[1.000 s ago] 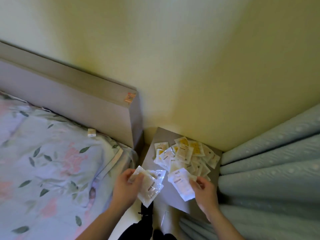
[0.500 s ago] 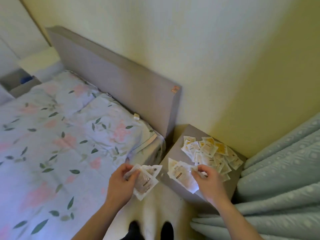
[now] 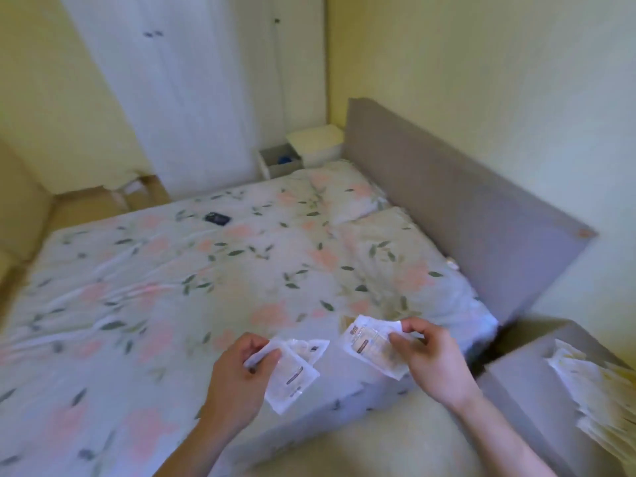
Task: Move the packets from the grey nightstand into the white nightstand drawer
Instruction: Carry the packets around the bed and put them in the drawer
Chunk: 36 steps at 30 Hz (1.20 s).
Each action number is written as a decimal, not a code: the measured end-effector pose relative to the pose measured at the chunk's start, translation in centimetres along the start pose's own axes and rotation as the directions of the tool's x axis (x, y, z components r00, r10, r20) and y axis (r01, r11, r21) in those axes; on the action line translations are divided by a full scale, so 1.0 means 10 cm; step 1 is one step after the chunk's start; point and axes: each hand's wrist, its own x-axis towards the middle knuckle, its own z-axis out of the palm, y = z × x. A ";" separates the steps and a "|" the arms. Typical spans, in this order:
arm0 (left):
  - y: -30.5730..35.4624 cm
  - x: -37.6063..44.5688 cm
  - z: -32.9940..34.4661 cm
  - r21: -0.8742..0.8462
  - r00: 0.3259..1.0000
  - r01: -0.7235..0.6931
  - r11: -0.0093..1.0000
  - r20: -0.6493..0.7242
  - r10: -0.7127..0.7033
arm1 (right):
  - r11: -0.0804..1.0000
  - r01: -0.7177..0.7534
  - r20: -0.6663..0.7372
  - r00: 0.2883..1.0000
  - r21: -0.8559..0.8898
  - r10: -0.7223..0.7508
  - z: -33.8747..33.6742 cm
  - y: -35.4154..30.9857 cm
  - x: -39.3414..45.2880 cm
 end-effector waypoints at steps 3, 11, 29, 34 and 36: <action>-0.47 -0.08 -1.02 -0.012 0.992 0.055 0.998 -0.113 -0.056 | 0.996 0.083 0.130 0.988 0.012 -0.084 0.96 -0.59 -0.08; -1.29 -0.45 -3.04 -0.069 0.908 0.089 0.994 -0.404 -0.110 | 0.962 0.272 0.395 0.884 0.000 -0.250 2.99 -1.91 -0.31; -3.52 -2.11 -6.73 -0.357 0.315 0.390 0.849 -0.815 -0.487 | 0.833 0.498 0.846 0.312 0.243 -0.433 8.05 -4.14 -1.84; -4.12 -2.45 -7.52 -0.423 0.197 0.373 0.826 -0.834 -0.516 | 0.779 0.553 0.878 0.164 0.295 -0.449 9.07 -4.62 -2.44; -4.42 -2.51 -7.86 -0.433 0.190 0.361 0.826 -0.833 -0.520 | 0.766 0.573 0.878 0.160 0.290 -0.452 9.45 -4.74 -2.62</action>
